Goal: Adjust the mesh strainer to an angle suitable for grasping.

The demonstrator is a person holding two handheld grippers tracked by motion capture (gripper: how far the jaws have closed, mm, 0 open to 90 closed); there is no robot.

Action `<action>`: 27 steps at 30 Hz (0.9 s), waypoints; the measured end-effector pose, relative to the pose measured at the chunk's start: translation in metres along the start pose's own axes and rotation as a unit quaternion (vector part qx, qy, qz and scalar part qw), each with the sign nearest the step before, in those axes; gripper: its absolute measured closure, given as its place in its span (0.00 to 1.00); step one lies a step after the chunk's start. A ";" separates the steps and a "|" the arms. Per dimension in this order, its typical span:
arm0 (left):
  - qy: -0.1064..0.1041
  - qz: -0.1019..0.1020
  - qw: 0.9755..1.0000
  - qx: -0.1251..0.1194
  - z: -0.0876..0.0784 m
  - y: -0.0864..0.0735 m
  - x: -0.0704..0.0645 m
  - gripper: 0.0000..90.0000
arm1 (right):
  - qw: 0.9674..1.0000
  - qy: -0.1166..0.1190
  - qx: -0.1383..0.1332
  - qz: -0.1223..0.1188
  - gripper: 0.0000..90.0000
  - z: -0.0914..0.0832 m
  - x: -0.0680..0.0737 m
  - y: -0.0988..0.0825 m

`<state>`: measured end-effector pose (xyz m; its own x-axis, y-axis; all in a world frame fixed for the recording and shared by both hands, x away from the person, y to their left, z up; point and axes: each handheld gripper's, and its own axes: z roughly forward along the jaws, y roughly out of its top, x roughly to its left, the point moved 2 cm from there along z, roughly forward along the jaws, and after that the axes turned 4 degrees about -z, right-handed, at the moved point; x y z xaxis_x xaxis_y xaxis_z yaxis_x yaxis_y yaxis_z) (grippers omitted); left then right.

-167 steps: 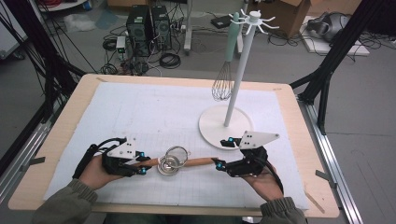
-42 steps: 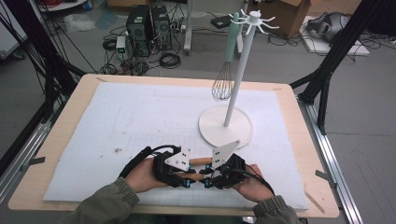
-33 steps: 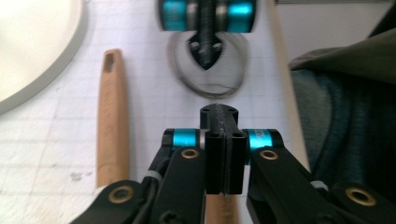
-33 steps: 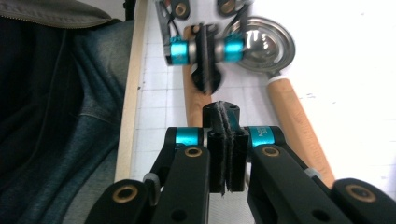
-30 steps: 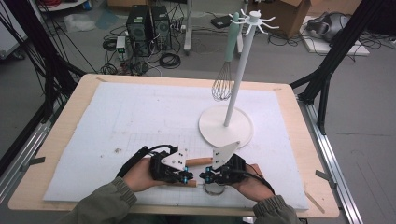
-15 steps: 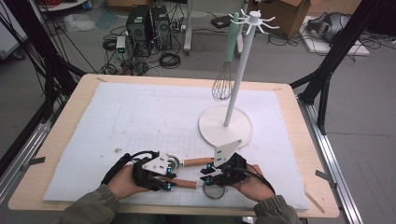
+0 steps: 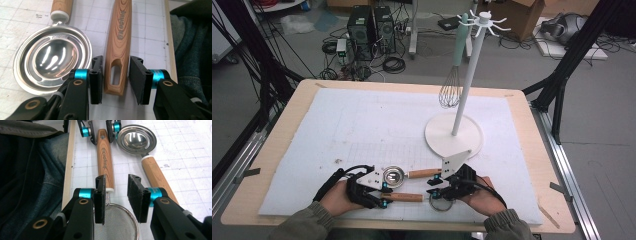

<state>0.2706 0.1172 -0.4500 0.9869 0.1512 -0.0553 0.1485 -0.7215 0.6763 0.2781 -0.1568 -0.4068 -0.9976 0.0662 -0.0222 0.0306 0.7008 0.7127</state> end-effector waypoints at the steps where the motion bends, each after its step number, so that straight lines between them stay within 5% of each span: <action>1: 0.000 -0.001 1.000 -0.001 0.000 0.000 -0.001 0.73 | 1.000 0.000 0.001 0.000 0.75 0.000 0.000 0.000; 16: 0.000 0.020 1.000 0.000 -0.002 0.006 -0.005 0.77 | 1.000 0.009 0.003 -0.004 0.70 0.008 0.001 0.000; 22: -0.012 0.018 1.000 -0.002 -0.005 0.009 -0.003 0.89 | 1.000 0.010 0.011 -0.008 0.66 0.014 0.002 0.001; 27: -0.002 0.017 1.000 -0.001 -0.002 0.009 -0.004 0.78 | 1.000 0.012 0.014 -0.007 0.65 0.018 0.002 0.000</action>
<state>0.2681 0.1116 -0.4422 0.9917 0.1236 -0.0350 0.1143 -0.7247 0.6795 0.2774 -0.1443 -0.4192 -0.9991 0.0386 -0.0150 0.0175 0.7205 0.6932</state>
